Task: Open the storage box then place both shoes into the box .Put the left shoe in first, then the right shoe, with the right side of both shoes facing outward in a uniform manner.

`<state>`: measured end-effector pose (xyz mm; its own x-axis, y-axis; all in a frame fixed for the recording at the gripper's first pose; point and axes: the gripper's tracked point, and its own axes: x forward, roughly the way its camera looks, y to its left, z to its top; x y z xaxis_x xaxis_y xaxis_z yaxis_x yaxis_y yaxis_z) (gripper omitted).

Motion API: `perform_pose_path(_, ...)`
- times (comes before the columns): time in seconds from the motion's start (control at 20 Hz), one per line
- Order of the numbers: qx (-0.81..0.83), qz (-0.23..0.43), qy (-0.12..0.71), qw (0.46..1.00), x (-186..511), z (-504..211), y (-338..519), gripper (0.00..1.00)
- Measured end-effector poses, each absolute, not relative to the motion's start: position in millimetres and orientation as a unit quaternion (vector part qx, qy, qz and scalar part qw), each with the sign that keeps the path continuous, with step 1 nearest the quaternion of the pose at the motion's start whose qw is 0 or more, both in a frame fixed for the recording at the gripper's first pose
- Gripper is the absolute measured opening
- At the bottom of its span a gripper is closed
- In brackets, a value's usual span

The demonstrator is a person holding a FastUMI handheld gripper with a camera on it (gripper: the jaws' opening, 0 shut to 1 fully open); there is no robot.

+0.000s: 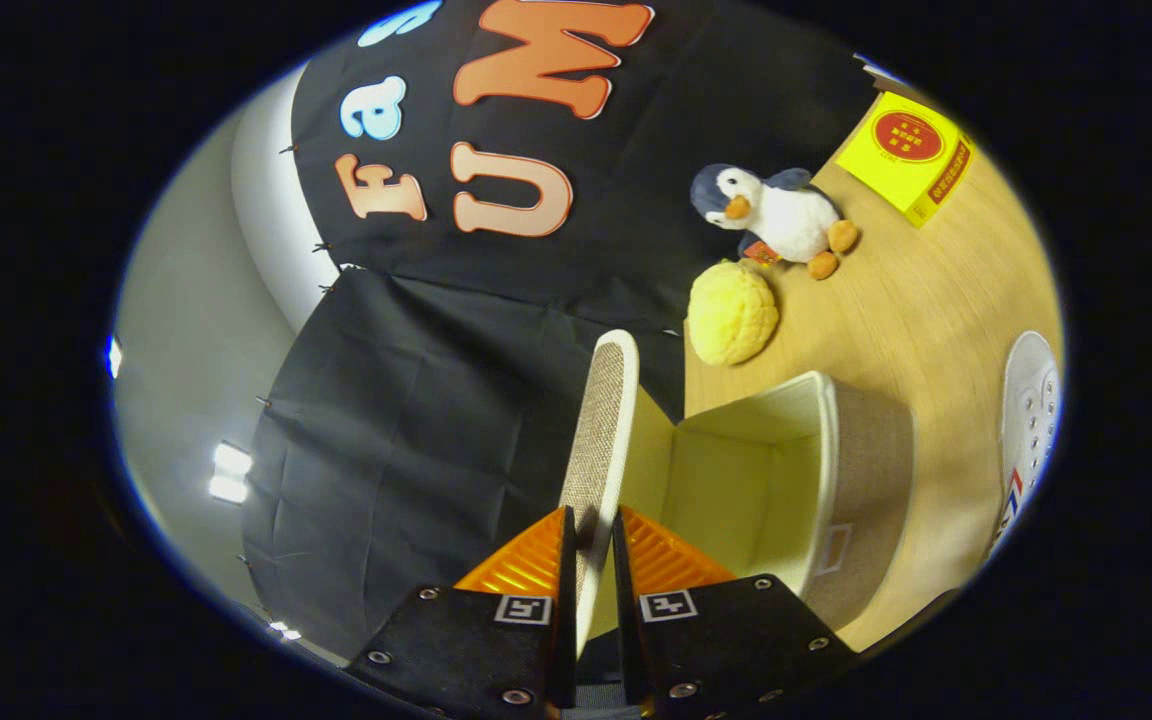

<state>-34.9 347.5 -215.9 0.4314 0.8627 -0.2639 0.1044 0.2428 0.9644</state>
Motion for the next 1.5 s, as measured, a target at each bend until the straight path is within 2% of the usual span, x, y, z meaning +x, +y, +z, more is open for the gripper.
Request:
perform_pose_path(0.1, 0.522, 0.308, 0.439, 0.663, -30.0, -207.8, 365.6, 0.15)
perform_pose_path(0.4, 0.475, 0.352, 0.441, 0.676, -31.0, -186.3, 442.9, 0.15)
perform_pose_path(0.6, 0.448, 0.355, 0.443, 0.691, -27.1, -191.6, 490.9, 0.16)
perform_pose_path(0.85, 0.431, 0.345, 0.458, 0.697, -19.7, -206.5, 533.9, 0.21)
perform_pose_path(1.1, 0.424, 0.333, 0.474, 0.696, -28.3, -231.8, 558.2, 0.21)
perform_pose_path(1.25, 0.368, 0.305, 0.515, 0.712, -43.4, -267.6, 556.7, 0.21)
perform_pose_path(1.3, 0.354, 0.304, 0.522, 0.714, -48.0, -277.7, 555.6, 0.21)
perform_pose_path(1.35, 0.361, 0.307, 0.526, 0.706, -50.1, -278.3, 553.2, 0.15)
perform_pose_path(1.5, 0.369, 0.312, 0.527, 0.699, -48.5, -276.3, 537.3, 0.21)
